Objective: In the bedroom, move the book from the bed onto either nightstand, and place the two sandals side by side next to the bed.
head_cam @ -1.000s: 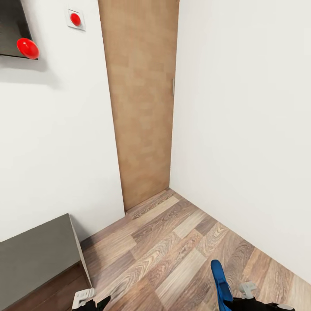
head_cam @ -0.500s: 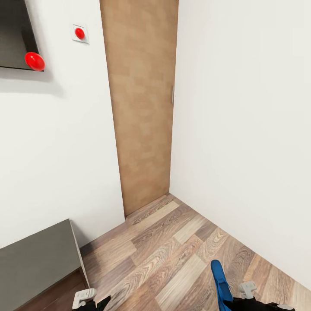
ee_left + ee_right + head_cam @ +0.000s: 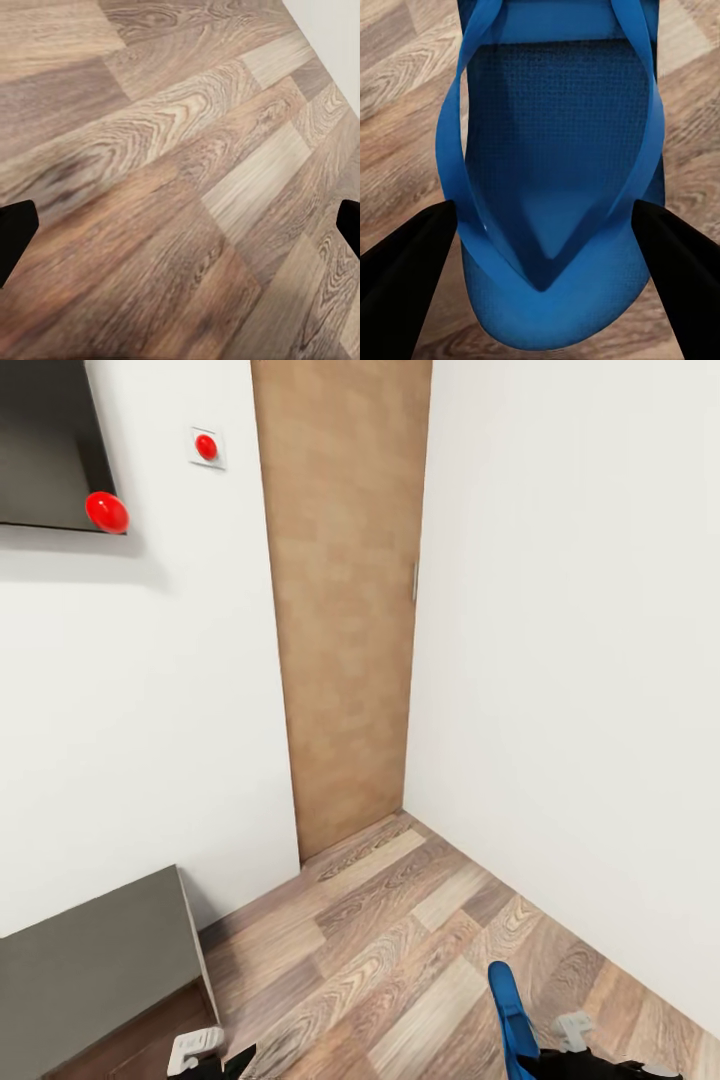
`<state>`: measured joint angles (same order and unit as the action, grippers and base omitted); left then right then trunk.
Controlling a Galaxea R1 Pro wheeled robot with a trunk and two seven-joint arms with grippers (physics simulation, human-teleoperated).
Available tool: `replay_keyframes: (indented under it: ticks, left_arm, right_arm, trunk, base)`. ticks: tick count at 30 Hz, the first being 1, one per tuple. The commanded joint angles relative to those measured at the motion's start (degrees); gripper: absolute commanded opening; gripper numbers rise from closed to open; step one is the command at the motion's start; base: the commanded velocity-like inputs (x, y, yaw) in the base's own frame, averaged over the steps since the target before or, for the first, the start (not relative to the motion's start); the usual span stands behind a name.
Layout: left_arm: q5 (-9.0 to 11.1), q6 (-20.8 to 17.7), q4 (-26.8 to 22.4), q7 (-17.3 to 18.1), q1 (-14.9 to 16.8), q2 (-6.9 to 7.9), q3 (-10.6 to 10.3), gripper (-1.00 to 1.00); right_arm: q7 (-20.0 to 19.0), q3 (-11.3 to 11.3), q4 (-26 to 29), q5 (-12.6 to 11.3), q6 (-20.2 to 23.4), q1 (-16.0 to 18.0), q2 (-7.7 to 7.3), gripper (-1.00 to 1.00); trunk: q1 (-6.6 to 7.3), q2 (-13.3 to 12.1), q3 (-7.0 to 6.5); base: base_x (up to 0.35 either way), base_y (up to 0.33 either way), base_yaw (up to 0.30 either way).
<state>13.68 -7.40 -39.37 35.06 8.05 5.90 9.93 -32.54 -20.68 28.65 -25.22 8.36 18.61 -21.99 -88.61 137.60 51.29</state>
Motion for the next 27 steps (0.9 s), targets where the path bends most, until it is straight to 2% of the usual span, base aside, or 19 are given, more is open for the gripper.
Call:
replay_keyframes:
  ticks: [1, 10, 27]
  left_arm:
    - [0.6, -0.6, 0.0, 0.3, 0.0, -0.01, 0.1, 1.0]
    - [0.5, -0.3, 0.0, 0.3, 0.0, -0.01, 0.1, 1.0]
    - [0.5, -0.2, 0.0, 0.3, 0.0, -0.01, 0.1, 1.0]
  right_arm:
    - [0.0, -0.2, 0.1, -0.6, 0.4, 0.0, -0.07, -1.0]
    - [-0.3, -0.2, 0.2, -0.6, 0.6, 0.0, -0.07, -1.0]
    - [-0.4, -0.2, 0.2, -0.6, 0.6, 0.0, -0.07, -1.0]
  trunk:
    - [0.01, 0.0, 0.06]
    - [0.01, 0.0, 0.06]
    - [3.53, -6.4, -2.81]
  base:
    - [0.0, 0.0, 0.254]
    - [0.0, 0.0, 0.275]
    - [0.0, 0.0, 0.288]
